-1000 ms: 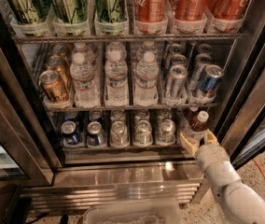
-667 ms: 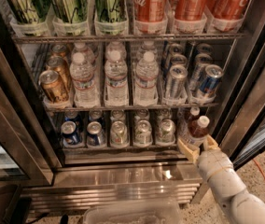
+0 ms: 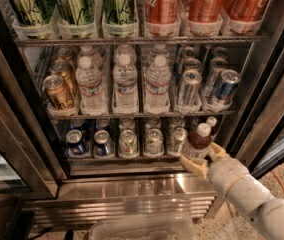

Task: Pick blue plastic bottle from bottom shelf of fridge

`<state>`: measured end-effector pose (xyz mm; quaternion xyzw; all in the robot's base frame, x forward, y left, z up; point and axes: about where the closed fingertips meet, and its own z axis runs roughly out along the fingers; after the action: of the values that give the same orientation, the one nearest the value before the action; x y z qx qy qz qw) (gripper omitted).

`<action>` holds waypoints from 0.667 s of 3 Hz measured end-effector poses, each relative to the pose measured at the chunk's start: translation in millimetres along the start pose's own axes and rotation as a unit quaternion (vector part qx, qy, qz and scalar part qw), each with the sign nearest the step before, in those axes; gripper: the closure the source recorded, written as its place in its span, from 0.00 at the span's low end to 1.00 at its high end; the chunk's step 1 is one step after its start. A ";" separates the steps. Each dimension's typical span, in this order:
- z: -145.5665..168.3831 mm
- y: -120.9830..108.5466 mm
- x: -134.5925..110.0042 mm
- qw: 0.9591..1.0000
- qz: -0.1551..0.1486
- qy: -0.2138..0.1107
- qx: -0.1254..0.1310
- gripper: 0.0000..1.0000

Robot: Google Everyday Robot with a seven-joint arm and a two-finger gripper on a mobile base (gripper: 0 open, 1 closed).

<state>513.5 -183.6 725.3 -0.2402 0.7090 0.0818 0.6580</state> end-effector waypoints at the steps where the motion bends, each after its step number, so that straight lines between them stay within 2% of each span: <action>1: 17.8 31.0 -3.3 0.994 -0.057 0.024 -0.085 1.00; 2: 31.1 61.7 -2.1 0.981 -0.096 0.049 -0.164 1.00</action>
Offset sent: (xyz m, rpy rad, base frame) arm -0.0066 0.1002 -0.0268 -0.3234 0.1395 0.5162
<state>513.8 -115.9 711.2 -0.4156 0.6909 0.1214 0.5790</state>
